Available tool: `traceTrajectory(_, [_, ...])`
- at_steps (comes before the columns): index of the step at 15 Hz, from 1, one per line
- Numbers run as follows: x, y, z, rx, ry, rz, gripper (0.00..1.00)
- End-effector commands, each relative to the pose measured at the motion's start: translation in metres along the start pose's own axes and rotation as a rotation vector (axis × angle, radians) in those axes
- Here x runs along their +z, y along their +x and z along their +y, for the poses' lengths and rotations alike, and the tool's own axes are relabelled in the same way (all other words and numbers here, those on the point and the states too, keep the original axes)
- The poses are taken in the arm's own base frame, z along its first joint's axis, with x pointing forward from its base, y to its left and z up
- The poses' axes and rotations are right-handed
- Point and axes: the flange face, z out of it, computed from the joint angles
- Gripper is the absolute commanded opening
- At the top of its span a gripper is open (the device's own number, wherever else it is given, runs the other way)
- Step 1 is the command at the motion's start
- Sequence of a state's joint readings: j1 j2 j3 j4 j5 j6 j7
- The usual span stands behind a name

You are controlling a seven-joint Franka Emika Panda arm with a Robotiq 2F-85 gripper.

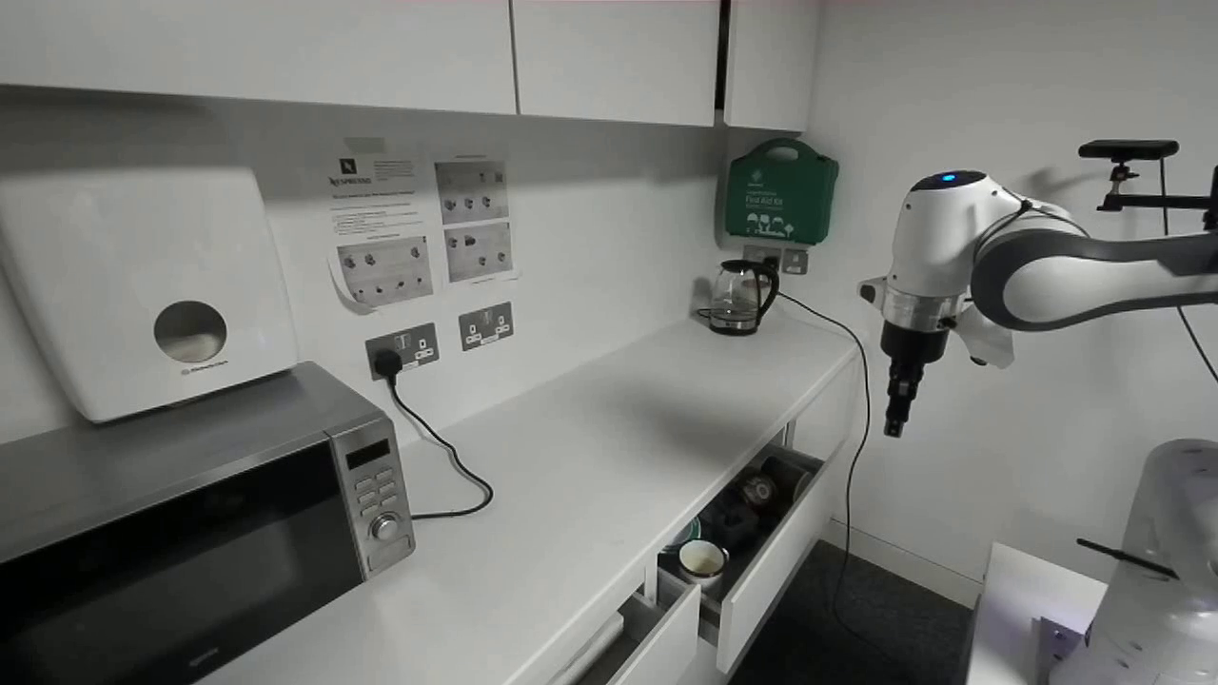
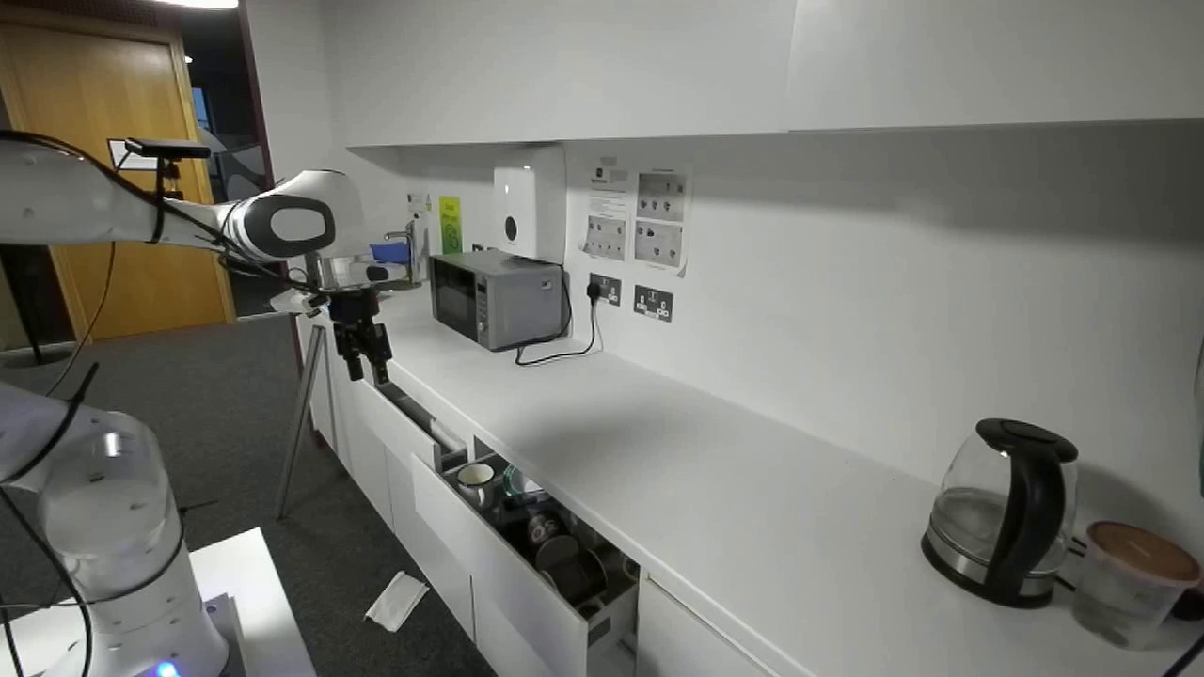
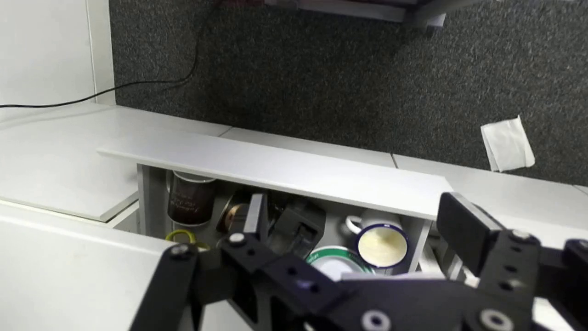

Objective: Open the drawer on the right, take three mugs out of the drawer and place them on the countertop

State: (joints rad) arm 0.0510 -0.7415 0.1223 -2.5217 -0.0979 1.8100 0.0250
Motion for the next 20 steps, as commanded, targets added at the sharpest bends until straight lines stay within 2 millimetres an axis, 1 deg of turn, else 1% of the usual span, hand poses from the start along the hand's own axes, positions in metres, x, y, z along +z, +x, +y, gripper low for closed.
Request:
traceTrajectory(1, [0.002, 0.025, 0.006, 0.084, 0.025, 0.121, 1.0])
traceTrajectory(4, [0.009, 0.049, 0.011, 0.138, 0.024, 0.202, 1.0])
traceTrajectory(6, [0.024, 0.066, 0.018, 0.185, 0.044, 0.2, 1.0])
traceTrajectory(10, [0.065, 0.096, 0.029, 0.194, 0.046, 0.184, 1.0])
traceTrajectory(12, [0.091, 0.115, 0.031, 0.177, 0.057, 0.168, 1.0])
traceTrajectory(14, [0.111, 0.134, 0.032, 0.157, 0.066, 0.162, 1.0])
traceTrajectory(18, [0.141, 0.17, 0.042, 0.102, 0.088, 0.146, 1.0])
traceTrajectory(20, [0.156, 0.182, 0.047, 0.08, 0.103, 0.124, 1.0])
